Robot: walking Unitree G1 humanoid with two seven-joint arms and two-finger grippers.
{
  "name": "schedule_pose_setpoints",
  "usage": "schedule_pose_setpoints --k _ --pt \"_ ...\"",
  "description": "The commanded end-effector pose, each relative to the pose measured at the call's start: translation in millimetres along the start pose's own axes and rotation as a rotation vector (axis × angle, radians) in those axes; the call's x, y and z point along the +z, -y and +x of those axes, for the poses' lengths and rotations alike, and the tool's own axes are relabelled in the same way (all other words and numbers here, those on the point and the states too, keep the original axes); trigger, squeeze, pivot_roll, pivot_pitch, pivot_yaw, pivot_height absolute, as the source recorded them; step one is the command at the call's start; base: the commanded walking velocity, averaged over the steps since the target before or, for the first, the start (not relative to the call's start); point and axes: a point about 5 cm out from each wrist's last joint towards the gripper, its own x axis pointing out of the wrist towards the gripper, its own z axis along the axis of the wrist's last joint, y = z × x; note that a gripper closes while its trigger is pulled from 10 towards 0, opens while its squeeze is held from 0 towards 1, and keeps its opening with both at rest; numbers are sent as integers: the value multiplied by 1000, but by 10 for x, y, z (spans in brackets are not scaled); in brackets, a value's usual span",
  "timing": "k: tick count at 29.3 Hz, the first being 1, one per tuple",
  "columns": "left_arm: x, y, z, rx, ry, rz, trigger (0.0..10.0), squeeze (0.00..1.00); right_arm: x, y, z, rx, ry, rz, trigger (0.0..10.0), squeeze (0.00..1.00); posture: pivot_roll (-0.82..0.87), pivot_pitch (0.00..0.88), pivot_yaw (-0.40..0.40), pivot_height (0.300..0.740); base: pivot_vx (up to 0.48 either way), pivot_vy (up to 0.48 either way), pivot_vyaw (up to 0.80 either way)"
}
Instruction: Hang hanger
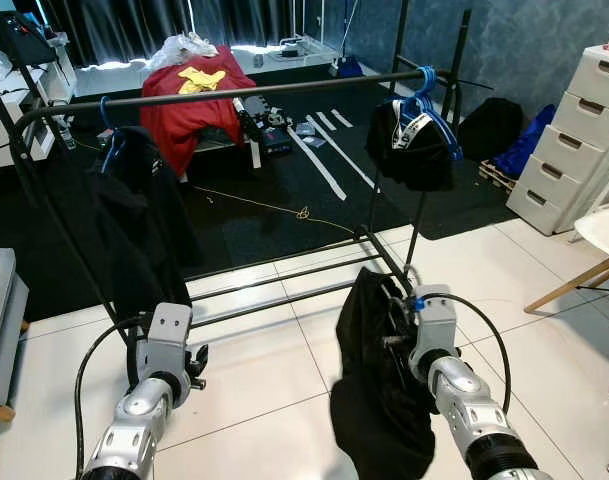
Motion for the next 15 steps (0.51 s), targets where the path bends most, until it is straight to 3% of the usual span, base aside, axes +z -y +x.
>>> schedule_pose_setpoints --k 1,3,4,15 --pt "-24 22 -19 -15 -3 16 10000 0 75 -8 22 -9 44 22 10000 0 19 42 14 740 0 0 0" --pt "-28 63 -27 -55 2 38 10000 0 99 -4 34 -15 54 34 10000 0 15 41 12 740 0 0 0" --pt "-21 191 -47 -153 30 59 10000 0 130 -28 48 8 65 17 10000 0 7 41 4 740 0 0 0" --pt "40 270 -53 -181 73 89 10000 0 151 -51 51 17 91 48 10000 0 6 43 3 740 0 0 0"
